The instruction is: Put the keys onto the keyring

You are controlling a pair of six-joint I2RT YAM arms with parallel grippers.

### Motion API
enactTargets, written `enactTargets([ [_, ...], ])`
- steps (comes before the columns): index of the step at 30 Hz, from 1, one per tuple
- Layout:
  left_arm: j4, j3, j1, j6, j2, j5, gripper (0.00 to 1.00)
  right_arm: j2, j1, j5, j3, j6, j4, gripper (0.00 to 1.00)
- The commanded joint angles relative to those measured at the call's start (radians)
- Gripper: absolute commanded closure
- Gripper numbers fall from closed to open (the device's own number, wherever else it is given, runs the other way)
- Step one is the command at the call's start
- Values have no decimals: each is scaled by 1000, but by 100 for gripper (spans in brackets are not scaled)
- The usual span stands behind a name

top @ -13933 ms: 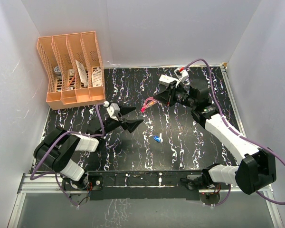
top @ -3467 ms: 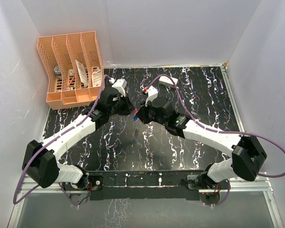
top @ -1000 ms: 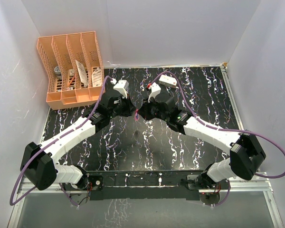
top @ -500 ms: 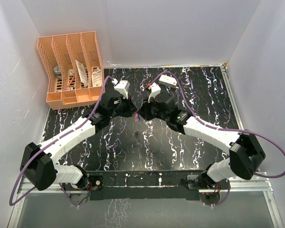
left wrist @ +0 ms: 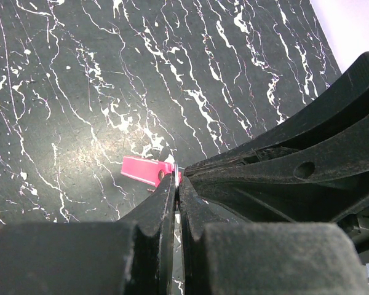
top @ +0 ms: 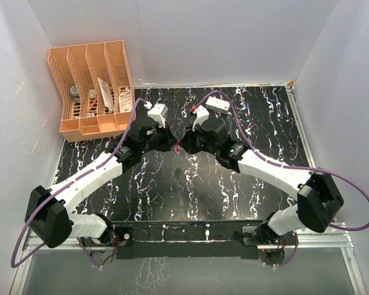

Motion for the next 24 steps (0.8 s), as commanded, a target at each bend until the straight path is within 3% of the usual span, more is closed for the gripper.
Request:
enactTargets([
  [1,7,-2,-7,6,-48,35,100,3,-13,12,55,-5,39,100],
  [20,-14,7,-8,2,-56,-13,100,-3,-29,7,35,-8,23,100],
  [21,-22,7,-7,2,-57,-27,100,-1,-29,4,28,-7,17,99],
  [24,-48,6,-7,4,-60,-85,100,-4,-29,-15,-8,-2,3,81],
])
